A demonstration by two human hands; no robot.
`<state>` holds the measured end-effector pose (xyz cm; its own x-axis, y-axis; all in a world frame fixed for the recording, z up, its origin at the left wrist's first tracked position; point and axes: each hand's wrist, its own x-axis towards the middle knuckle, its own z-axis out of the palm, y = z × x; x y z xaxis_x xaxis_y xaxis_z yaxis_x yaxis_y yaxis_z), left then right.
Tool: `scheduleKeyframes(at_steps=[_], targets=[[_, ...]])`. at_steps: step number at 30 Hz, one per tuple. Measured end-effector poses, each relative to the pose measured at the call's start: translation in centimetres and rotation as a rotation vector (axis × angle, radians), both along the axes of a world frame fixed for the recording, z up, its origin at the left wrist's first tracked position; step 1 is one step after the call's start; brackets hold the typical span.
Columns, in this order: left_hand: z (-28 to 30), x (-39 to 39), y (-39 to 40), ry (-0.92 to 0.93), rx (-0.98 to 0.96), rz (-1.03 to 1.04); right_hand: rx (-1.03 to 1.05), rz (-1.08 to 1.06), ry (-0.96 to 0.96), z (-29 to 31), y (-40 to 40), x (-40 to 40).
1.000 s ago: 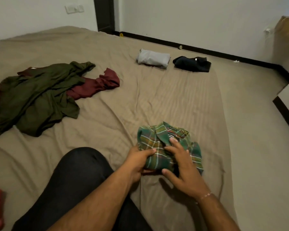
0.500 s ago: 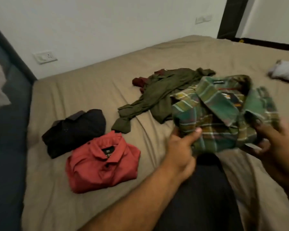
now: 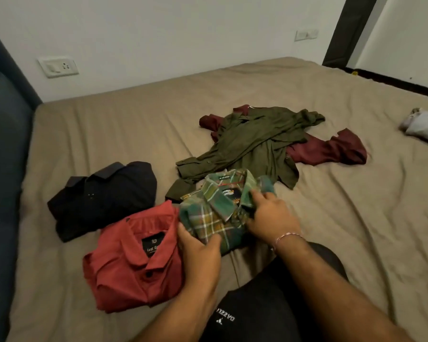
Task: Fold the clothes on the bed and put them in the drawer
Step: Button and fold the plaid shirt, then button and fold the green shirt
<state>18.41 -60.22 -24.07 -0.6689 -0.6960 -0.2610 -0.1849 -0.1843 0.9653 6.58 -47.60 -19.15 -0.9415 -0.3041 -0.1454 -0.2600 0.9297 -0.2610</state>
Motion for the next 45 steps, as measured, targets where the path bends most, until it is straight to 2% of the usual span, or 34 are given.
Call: scheduleKeyframes(at_steps=[3,6,9,11,14,18,20,23,25,27,28,30,34,36,38,40,43,45], targets=[[3.0,-0.3,-0.3,0.146,-0.268,-0.016,0.085,0.018,-0.091,-0.7,-1.1,-0.7],[5.9,-4.6,-1.8,0.229,-0.531,-0.131,0.021,-0.037,-0.069,0.0,-1.2,-2.3],[6.4,-12.1,-3.3,0.008,-0.702,-0.529,-0.152,-0.187,0.051,-0.2,-0.3,-3.9],[5.8,-17.2,-3.6,-0.139,-0.809,-0.713,-0.218,-0.312,0.033,-1.0,1.0,-4.6],[5.0,-24.2,-4.1,-0.231,-0.974,-0.607,-0.322,-0.422,-0.095,-2.4,2.3,-5.0],[2.6,-30.3,-6.2,-0.429,-0.853,-0.581,-0.312,-0.386,0.040,-3.8,2.9,-5.1],[1.5,-31.2,-7.2,-0.505,-0.929,-0.578,-0.423,-0.408,0.022,-4.4,3.6,-5.4],[3.2,-32.0,-6.2,-0.321,-1.032,-0.385,-0.788,-0.597,-0.089,-4.6,4.7,-6.1],[5.5,-31.5,-3.1,-0.084,-1.090,-0.384,-1.243,-0.837,-0.300,-4.4,5.7,-6.4],[7.7,-30.1,0.8,0.152,-1.145,-0.521,-1.628,-0.974,-0.492,-3.9,7.1,-6.7],[8.6,-29.0,4.0,0.288,-1.173,-0.632,-1.754,-0.980,-0.489,-3.2,9.0,-6.6],[9.9,-25.8,10.4,0.516,-1.203,-0.896,-1.889,-0.932,-0.421,-1.5,13.1,-6.3],[9.9,-18.2,20.6,0.757,-1.157,-1.327,-2.053,-0.868,-0.231,2.9,21.1,-2.9],[8.5,-14.6,24.7,0.769,-1.077,-1.428,-1.962,-0.845,-0.168,4.2,25.1,0.6],[7.1,-10.3,28.4,0.768,-0.984,-1.564,-1.719,-0.946,-0.072,3.8,30.1,5.3],[6.0,-8.0,30.5,0.781,-1.024,-1.641,-1.479,-1.097,0.010,2.1,34.4,9.9],[5.4,-9.0,30.8,0.751,-1.203,-1.536,-1.311,-1.314,0.068,-0.4,38.9,16.5],[5.2,-11.3,29.6,0.601,-1.330,-1.309,-1.383,-1.441,0.113,-1.2,40.5,19.4]])
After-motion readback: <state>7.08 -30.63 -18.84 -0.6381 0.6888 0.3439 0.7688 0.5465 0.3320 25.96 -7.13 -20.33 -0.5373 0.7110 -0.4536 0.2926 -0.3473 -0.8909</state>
